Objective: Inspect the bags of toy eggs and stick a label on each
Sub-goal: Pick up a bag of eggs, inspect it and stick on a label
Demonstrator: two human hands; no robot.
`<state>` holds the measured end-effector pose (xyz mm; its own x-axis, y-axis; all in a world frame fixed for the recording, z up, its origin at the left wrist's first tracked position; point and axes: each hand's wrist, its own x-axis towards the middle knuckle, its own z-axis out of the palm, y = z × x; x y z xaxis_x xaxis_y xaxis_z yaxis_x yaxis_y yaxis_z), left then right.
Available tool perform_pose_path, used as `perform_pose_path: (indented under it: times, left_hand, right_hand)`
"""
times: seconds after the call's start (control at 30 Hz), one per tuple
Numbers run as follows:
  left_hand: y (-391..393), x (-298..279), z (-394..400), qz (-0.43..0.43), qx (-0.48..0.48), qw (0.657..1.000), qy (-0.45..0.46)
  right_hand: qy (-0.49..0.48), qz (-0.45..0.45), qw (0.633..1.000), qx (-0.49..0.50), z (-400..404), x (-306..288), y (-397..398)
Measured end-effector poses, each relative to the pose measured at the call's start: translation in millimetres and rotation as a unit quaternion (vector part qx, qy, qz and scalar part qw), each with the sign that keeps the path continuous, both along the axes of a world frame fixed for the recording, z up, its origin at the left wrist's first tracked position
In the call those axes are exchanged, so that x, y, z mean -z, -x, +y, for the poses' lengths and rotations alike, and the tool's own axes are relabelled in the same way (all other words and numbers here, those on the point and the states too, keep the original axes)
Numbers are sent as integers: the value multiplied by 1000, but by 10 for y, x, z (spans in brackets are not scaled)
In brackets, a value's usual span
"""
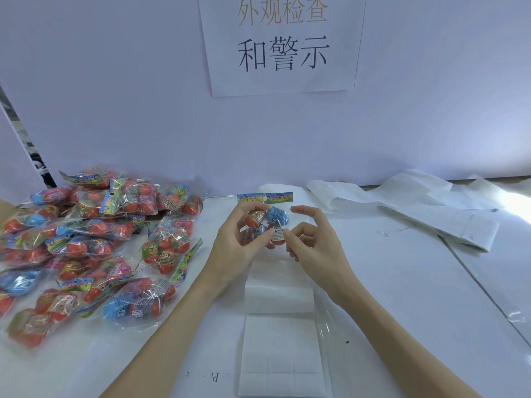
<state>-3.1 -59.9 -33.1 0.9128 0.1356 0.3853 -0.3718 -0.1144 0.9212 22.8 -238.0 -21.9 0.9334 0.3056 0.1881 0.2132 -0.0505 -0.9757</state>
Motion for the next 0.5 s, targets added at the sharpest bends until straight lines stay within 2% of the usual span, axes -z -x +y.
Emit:
perform_pose_path:
  times: [0.2, 0.33, 0.43, 0.5]
  left_hand:
    - [24, -5, -5, 8, 12, 1000, 4]
    - [20, -13, -20, 0, 16, 1000, 17]
    - [11, -20, -30, -6, 18, 1000, 22]
    - [12, -30, -31, -10, 26, 999, 28]
  right_hand:
    - [78, -20, 996, 24, -56, -1, -31]
    - [61, -5, 996, 57, -73, -39, -46]
    - [104, -10, 994, 40, -36, -38, -34]
    - [60, 32, 997, 24, -38, -33, -26]
